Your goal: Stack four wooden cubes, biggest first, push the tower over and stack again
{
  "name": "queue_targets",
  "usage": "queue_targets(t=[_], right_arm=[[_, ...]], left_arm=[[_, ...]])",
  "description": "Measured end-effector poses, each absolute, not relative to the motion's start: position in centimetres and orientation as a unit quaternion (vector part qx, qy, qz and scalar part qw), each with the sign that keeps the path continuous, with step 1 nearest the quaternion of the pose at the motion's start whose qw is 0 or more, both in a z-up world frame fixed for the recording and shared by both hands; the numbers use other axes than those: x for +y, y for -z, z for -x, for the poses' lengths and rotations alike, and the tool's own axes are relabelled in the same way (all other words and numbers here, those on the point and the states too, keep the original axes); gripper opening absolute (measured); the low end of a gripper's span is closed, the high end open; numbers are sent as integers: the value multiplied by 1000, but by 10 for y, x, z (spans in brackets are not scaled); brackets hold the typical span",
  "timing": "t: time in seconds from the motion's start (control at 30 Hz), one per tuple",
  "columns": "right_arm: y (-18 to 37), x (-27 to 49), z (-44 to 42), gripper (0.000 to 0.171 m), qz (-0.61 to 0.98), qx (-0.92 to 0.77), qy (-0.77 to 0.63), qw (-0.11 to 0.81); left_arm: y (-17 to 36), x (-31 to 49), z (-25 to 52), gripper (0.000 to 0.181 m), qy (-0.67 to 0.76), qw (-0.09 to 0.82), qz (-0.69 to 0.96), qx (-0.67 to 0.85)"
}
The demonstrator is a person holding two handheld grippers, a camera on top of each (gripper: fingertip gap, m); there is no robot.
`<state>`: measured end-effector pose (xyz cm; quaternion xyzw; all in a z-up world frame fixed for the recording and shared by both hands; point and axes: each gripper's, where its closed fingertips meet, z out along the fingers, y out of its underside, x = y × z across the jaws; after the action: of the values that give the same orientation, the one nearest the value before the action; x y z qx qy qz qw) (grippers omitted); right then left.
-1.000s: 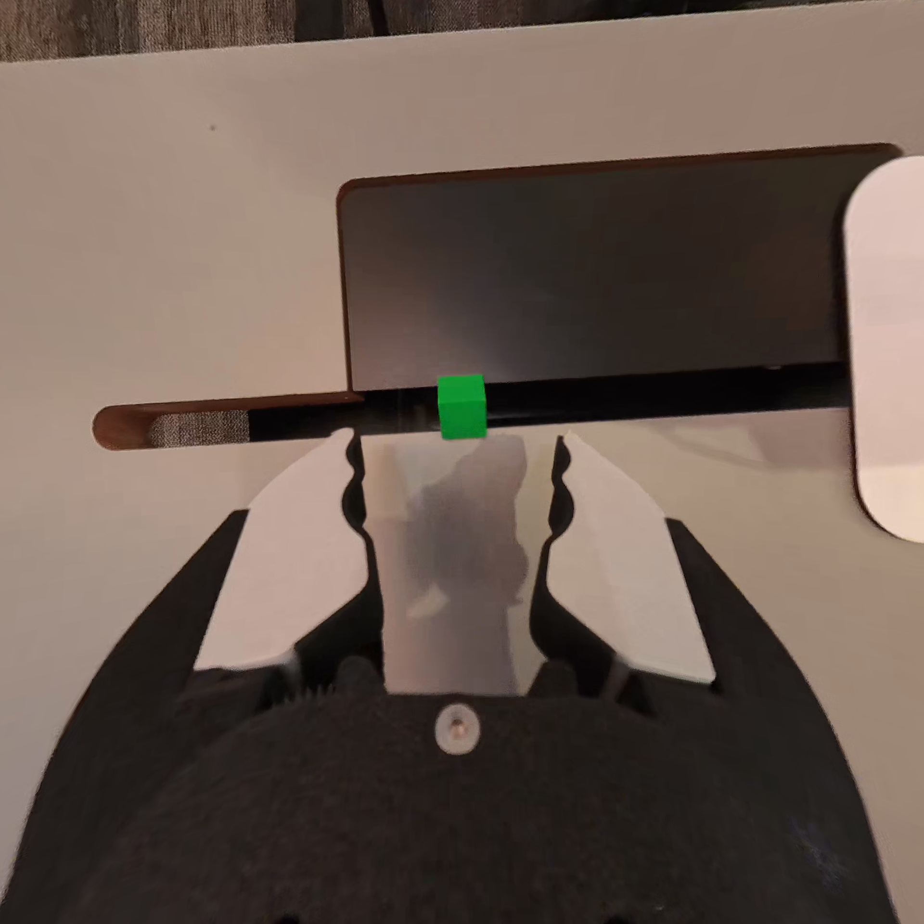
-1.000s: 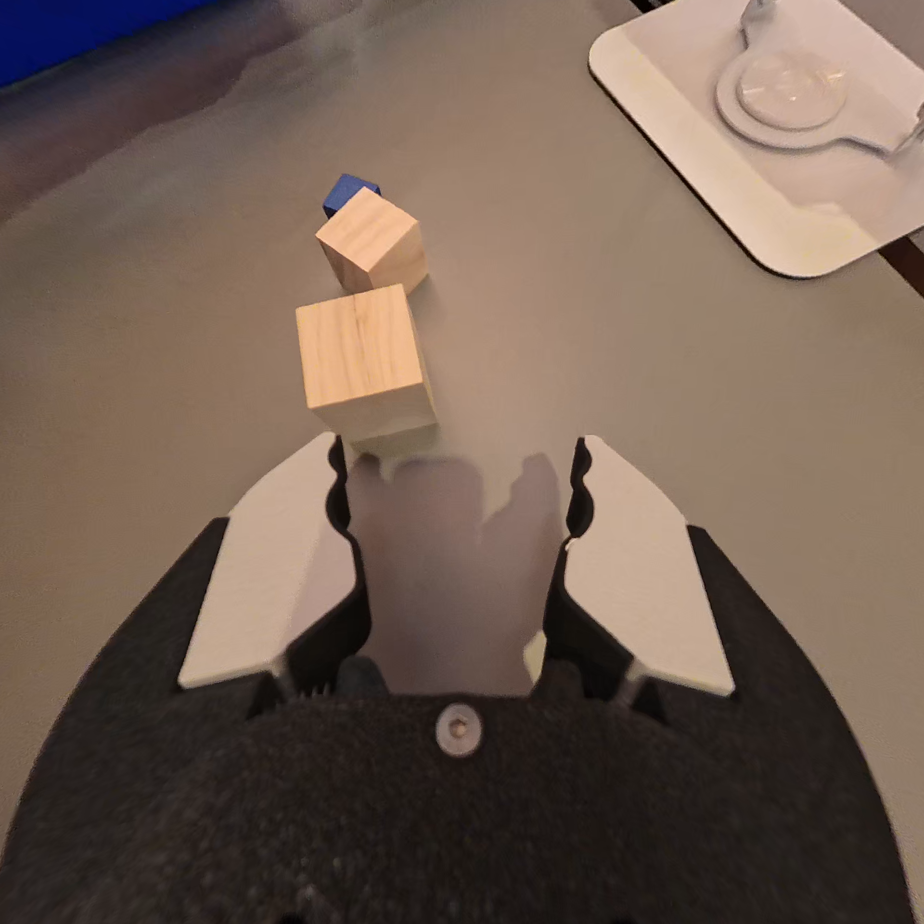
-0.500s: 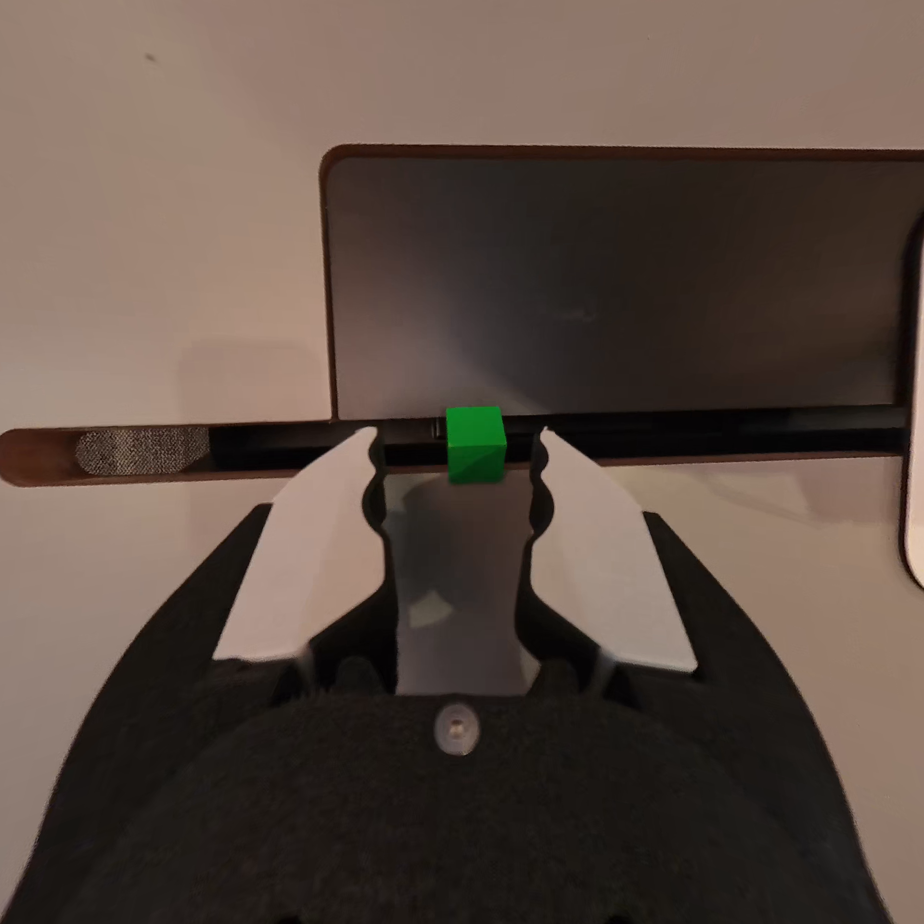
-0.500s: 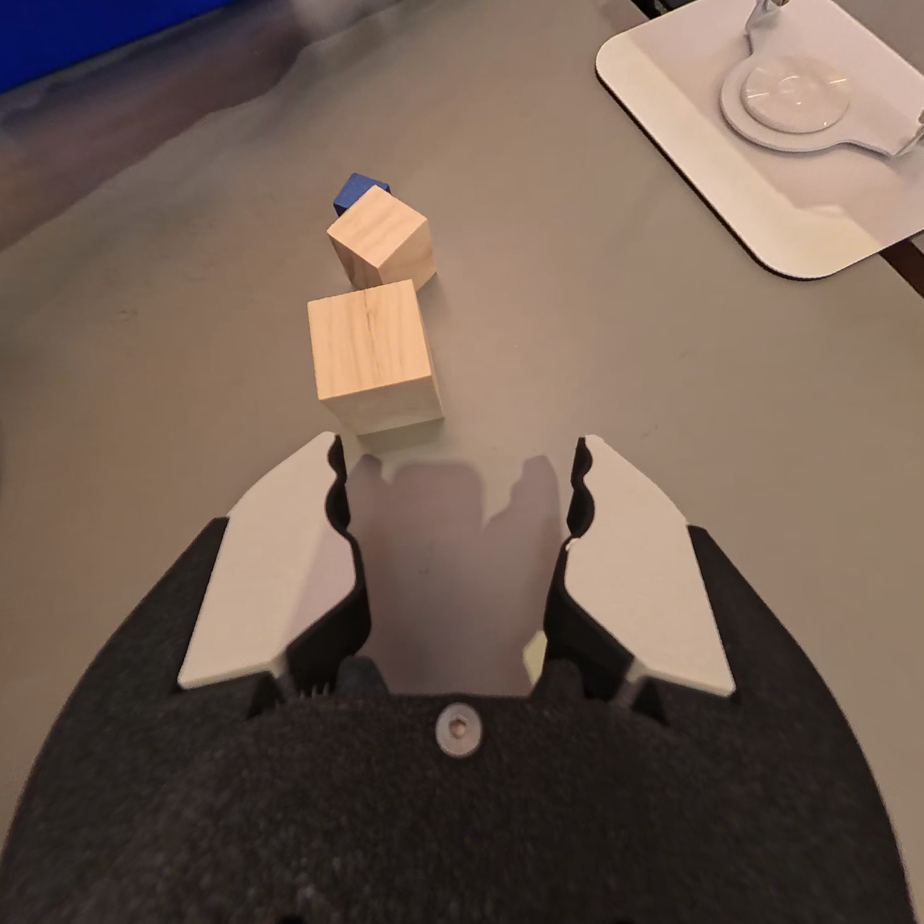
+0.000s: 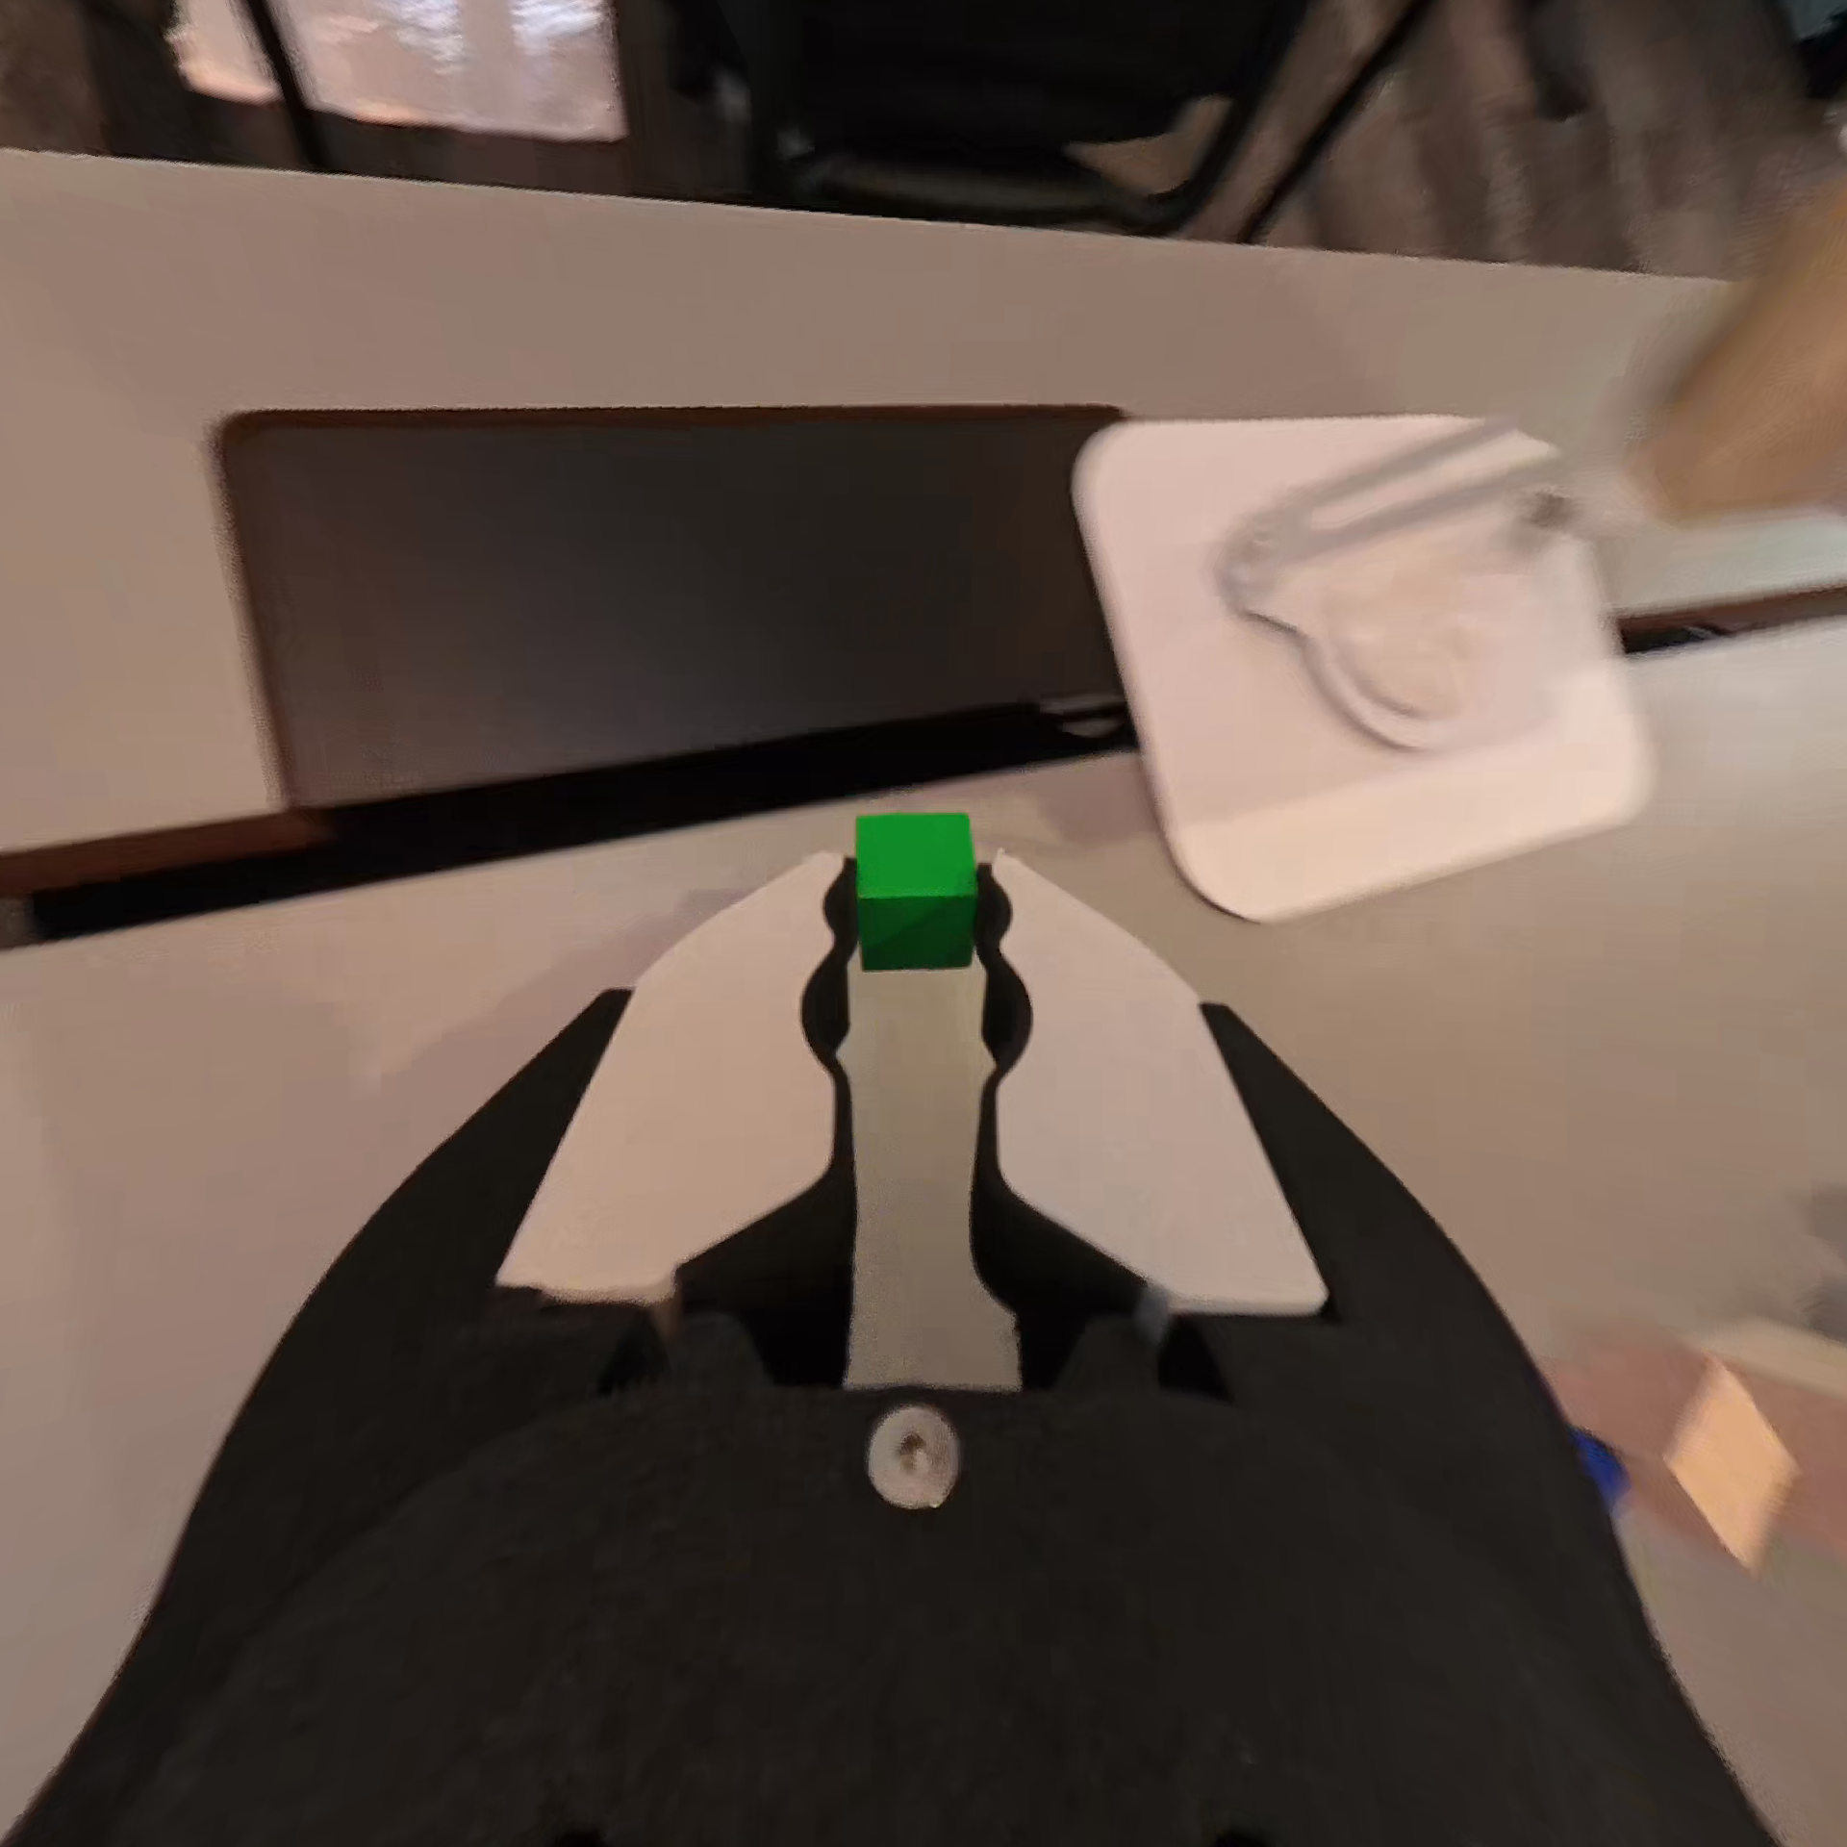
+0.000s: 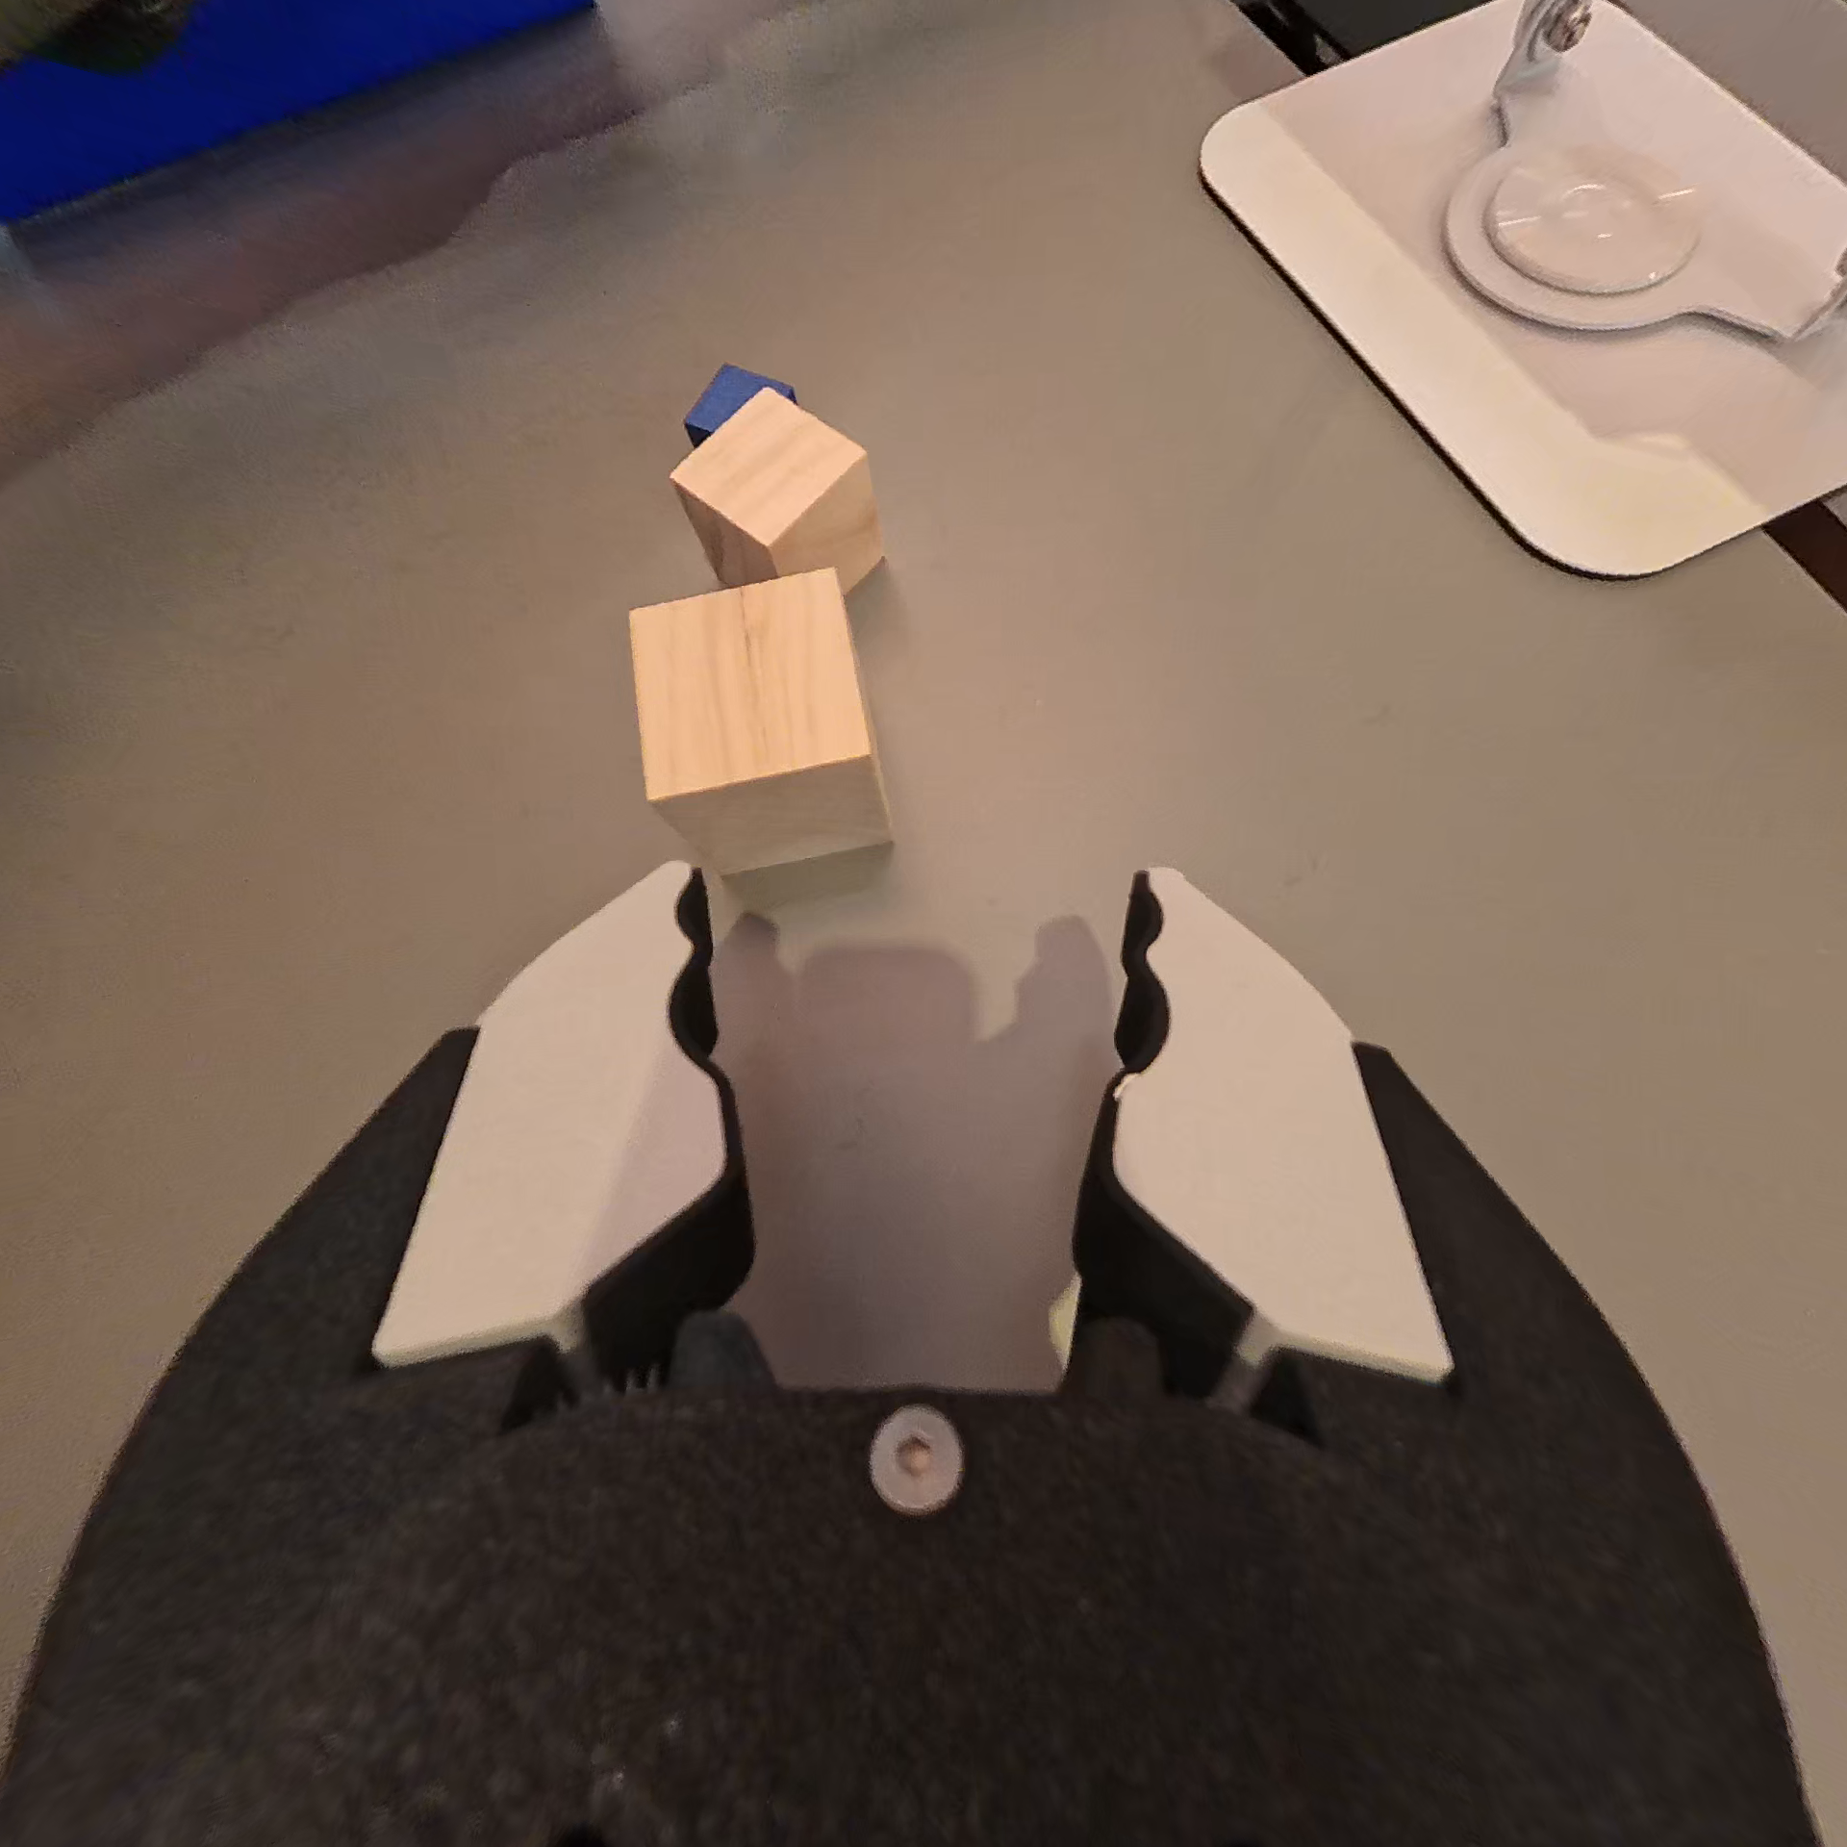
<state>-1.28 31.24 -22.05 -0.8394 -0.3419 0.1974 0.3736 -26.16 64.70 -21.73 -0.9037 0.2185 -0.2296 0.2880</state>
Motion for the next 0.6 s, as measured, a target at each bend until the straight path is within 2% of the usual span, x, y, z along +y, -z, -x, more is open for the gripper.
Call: queue_targets(t=[0.1,0.3,0.47,0.6], right_arm=[[219,310,17,78,836,-348,-201,375],[215,306,29,78,824,-366,-205,381],[218,305,38,79,822,-376,-206,376],[219,303,46,81,821,-390,-198,368]], left_arm=[[204,579,240,22,266,294,878,269],[224,449,223,22,304,268,839,364],[234,409,220,22,343,305,790,406],[248,396,223,22,373,290,774,421]])
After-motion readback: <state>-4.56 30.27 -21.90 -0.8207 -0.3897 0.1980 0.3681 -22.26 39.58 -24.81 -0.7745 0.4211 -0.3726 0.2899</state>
